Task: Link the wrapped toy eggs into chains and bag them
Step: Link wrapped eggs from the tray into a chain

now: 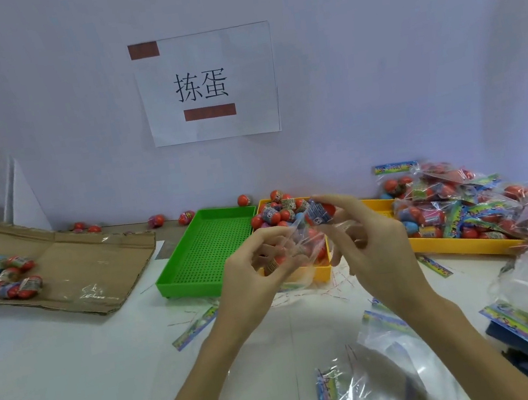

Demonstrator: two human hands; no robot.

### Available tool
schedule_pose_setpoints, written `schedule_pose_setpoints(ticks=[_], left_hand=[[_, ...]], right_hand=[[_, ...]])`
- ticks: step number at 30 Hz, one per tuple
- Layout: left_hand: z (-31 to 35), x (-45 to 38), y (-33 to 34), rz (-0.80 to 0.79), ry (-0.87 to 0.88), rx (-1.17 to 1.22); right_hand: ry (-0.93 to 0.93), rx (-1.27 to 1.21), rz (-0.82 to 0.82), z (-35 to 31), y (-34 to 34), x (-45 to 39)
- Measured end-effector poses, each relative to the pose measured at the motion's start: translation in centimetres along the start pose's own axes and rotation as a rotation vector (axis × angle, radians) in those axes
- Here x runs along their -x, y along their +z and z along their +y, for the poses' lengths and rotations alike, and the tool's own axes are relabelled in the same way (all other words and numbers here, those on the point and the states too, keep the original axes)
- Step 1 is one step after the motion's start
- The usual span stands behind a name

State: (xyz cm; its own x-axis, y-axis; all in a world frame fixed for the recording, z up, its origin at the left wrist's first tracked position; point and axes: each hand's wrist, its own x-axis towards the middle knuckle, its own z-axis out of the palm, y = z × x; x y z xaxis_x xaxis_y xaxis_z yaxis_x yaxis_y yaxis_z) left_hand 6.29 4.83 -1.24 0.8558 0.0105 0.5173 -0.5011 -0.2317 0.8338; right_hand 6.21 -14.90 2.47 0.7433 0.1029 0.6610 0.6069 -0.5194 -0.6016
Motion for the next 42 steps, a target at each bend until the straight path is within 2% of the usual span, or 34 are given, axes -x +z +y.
schedule_pose_setpoints(ticks=[6,12,20,29,35,42], left_hand=[[-0.2,-0.1,0.0,-0.012,-0.015,0.009],[-0.2,0.0,0.3,-0.024,-0.037,0.018],[0.3,0.2,0.5,-0.007,-0.047,0.035],[0.6,0.3,0.5,0.010,-0.055,0.032],[0.5,0.3,0.5,-0.038,-0.058,0.037],[0.7,0.2,0.6,-0.037,-0.066,0.092]], right_hand=[[-0.015,-0.052,-0.128,-0.1,-0.3,-0.2],[-0.062,0.042,-0.071,-0.5,-0.2,-0.1],[0.083,-0.007,-0.003,-0.1,0.1,-0.1],[0.077,-0.071,-0.134,-0.3,-0.3,-0.3],[0.100,0.019,-0.246,0.4,0.0,0.0],[0.124,-0.078,-0.392,0.6,-0.5,-0.2]])
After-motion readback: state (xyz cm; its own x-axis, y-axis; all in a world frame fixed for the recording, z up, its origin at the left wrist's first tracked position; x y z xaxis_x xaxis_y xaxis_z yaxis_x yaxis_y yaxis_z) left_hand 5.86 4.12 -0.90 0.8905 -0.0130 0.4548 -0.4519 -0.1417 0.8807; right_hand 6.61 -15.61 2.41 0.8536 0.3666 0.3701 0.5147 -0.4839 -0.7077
